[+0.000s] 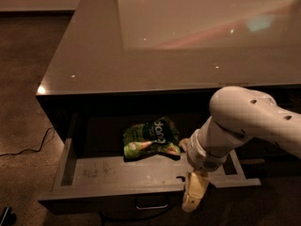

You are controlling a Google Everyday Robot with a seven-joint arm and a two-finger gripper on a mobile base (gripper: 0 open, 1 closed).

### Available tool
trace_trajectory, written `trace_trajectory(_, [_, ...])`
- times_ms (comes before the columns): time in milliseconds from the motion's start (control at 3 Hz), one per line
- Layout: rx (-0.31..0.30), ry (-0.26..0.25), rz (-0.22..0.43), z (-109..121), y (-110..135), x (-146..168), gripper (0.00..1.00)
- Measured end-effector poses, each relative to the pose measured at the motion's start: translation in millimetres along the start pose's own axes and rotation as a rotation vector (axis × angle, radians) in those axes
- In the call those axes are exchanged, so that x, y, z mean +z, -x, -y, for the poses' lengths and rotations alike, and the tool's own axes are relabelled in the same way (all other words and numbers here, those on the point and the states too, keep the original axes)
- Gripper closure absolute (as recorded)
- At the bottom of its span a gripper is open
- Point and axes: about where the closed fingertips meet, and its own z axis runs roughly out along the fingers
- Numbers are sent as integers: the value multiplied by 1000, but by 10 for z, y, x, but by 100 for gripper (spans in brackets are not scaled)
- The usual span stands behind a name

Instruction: Open top drawer

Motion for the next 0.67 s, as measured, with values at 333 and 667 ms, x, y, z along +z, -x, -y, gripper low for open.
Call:
trace_trajectory(333, [9, -47, 17, 148, -18, -86, 0])
trace_trajectory(667, [22, -80, 23, 272, -20, -102, 19])
